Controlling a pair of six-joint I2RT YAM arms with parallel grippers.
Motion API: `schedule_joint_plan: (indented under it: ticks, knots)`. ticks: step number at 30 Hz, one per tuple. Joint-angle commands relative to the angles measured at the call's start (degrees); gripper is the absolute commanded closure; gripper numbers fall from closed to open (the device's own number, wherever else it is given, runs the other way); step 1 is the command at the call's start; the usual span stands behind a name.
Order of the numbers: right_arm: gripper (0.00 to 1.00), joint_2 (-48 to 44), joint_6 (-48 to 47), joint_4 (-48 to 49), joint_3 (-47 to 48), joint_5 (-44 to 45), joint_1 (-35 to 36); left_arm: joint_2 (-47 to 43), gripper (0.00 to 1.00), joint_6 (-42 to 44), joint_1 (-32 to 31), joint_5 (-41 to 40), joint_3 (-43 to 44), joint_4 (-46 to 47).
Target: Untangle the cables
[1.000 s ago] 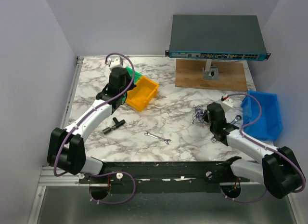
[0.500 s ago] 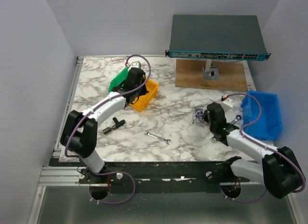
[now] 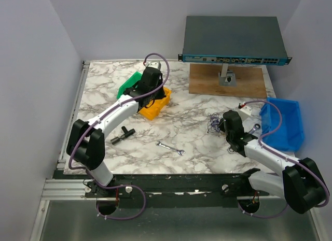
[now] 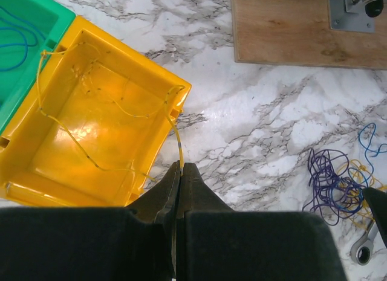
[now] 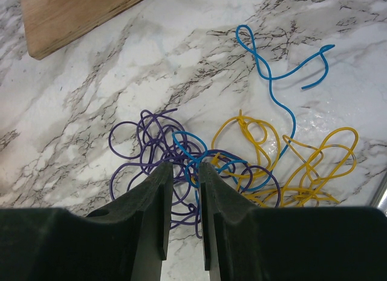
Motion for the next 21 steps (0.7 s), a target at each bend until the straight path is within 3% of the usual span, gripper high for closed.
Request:
schedule_joint_plan:
  ticks: [1, 5, 11, 15, 21]
  knots:
    - [0.7, 0.24, -0.27, 0.28, -0.48, 0.04, 0.16, -4.36, 1.0, 2.21, -0.43, -0.17, 2.27, -3.2]
    - [0.7, 0.42, -0.23, 0.23, -0.44, 0.08, 0.14, -5.71, 1.0, 1.58, -0.29, -0.04, 2.39, -3.98]
    - [0.7, 0.35, -0.24, 0.24, -0.52, 0.17, 0.18, -7.0, 1.0, -2.97, 1.5, 7.88, 1.49, -2.33]
    - [0.7, 0.35, -0.2, 0.29, -0.52, 0.09, 0.16, -7.25, 1.0, -4.31, 2.81, 8.99, 2.15, -3.19]
    - [0.7, 0.18, -0.14, 0.23, -0.61, -0.14, 0.17, -6.97, 1.0, -6.96, 10.16, 11.21, -0.89, -1.12]
